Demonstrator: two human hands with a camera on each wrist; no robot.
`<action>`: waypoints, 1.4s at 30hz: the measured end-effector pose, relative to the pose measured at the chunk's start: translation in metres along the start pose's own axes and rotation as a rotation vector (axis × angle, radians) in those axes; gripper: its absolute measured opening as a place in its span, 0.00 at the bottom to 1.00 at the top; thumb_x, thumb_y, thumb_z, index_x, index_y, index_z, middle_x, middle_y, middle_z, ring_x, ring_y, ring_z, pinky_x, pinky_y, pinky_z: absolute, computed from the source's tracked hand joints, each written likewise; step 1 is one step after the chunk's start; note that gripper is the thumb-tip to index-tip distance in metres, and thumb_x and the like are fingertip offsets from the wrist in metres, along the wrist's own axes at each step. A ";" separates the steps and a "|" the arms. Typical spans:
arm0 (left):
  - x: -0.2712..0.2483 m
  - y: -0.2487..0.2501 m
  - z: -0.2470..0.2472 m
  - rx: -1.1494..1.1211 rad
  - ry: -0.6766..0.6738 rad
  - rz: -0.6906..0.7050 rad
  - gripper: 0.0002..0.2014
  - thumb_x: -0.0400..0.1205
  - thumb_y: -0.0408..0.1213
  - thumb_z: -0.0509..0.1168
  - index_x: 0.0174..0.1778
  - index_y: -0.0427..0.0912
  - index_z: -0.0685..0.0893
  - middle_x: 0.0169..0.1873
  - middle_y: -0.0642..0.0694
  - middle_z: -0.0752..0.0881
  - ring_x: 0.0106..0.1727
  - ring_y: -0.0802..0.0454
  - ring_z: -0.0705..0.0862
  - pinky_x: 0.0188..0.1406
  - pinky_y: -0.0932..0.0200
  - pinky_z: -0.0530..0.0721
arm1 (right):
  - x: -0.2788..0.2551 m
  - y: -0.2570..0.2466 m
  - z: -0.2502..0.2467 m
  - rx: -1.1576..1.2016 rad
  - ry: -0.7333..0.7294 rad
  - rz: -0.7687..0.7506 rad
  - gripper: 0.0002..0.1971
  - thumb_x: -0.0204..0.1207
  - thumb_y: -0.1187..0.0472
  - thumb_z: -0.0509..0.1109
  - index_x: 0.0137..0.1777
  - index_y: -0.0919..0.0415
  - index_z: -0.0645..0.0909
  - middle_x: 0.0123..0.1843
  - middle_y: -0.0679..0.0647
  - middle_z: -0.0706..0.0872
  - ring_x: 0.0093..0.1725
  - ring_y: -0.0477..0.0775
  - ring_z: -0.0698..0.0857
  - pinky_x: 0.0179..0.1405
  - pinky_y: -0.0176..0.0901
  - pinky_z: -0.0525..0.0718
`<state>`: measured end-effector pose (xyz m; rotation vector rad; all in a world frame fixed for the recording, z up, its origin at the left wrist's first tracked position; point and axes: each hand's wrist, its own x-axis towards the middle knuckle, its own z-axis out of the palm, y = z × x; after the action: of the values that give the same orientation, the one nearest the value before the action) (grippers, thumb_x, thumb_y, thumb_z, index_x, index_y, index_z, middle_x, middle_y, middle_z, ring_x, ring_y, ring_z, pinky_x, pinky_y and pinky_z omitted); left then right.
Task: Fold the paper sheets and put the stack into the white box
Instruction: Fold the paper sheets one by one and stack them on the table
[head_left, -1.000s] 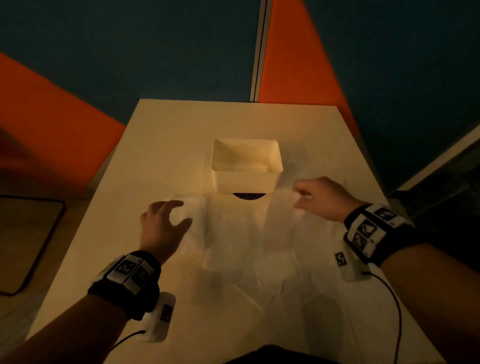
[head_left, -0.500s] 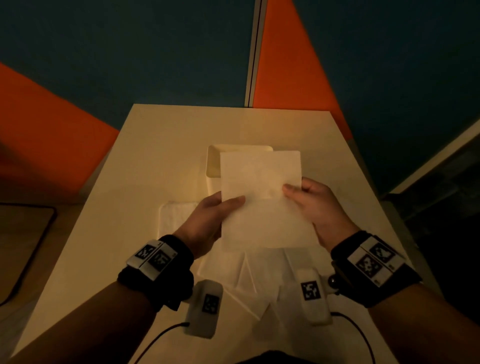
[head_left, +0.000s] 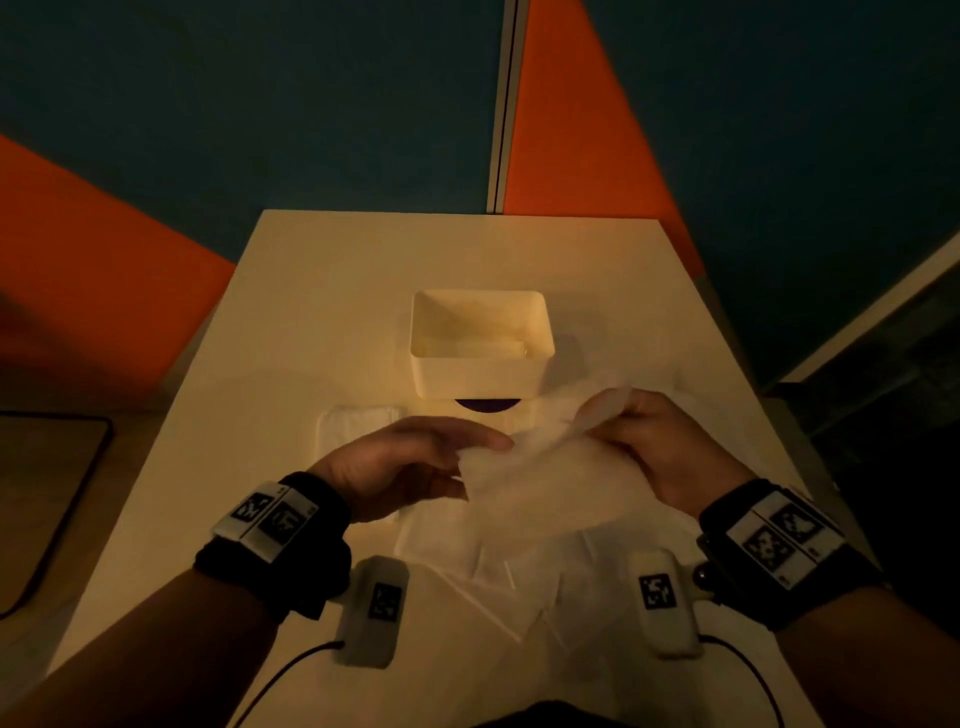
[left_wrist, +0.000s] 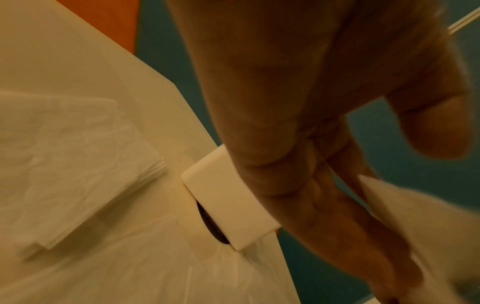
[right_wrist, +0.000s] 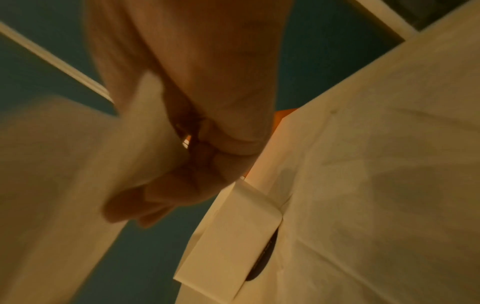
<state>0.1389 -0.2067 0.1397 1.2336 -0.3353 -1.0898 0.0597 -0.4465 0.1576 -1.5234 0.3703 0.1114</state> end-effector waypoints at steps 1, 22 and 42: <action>-0.002 0.001 0.001 0.014 -0.050 -0.025 0.20 0.67 0.39 0.66 0.56 0.42 0.88 0.63 0.42 0.84 0.65 0.41 0.81 0.67 0.48 0.79 | 0.000 -0.002 0.000 -0.049 -0.031 0.006 0.18 0.75 0.77 0.62 0.32 0.60 0.86 0.35 0.49 0.89 0.36 0.47 0.87 0.32 0.35 0.85; -0.008 -0.042 -0.059 0.147 0.908 0.024 0.14 0.77 0.21 0.65 0.52 0.42 0.86 0.50 0.37 0.84 0.45 0.40 0.82 0.55 0.45 0.83 | 0.065 0.044 -0.026 -1.081 0.016 0.166 0.27 0.65 0.62 0.79 0.65 0.54 0.77 0.63 0.53 0.80 0.62 0.55 0.80 0.60 0.47 0.80; -0.012 -0.081 -0.097 0.725 1.078 -0.081 0.19 0.74 0.28 0.69 0.61 0.45 0.86 0.54 0.38 0.87 0.52 0.42 0.85 0.53 0.55 0.80 | 0.067 0.054 0.006 -1.699 -0.205 0.039 0.40 0.63 0.47 0.79 0.74 0.47 0.64 0.71 0.51 0.68 0.71 0.56 0.68 0.69 0.55 0.66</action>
<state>0.1638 -0.1350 0.0381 2.2947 0.1875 -0.2147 0.1073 -0.4479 0.0854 -3.1258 0.0629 0.7469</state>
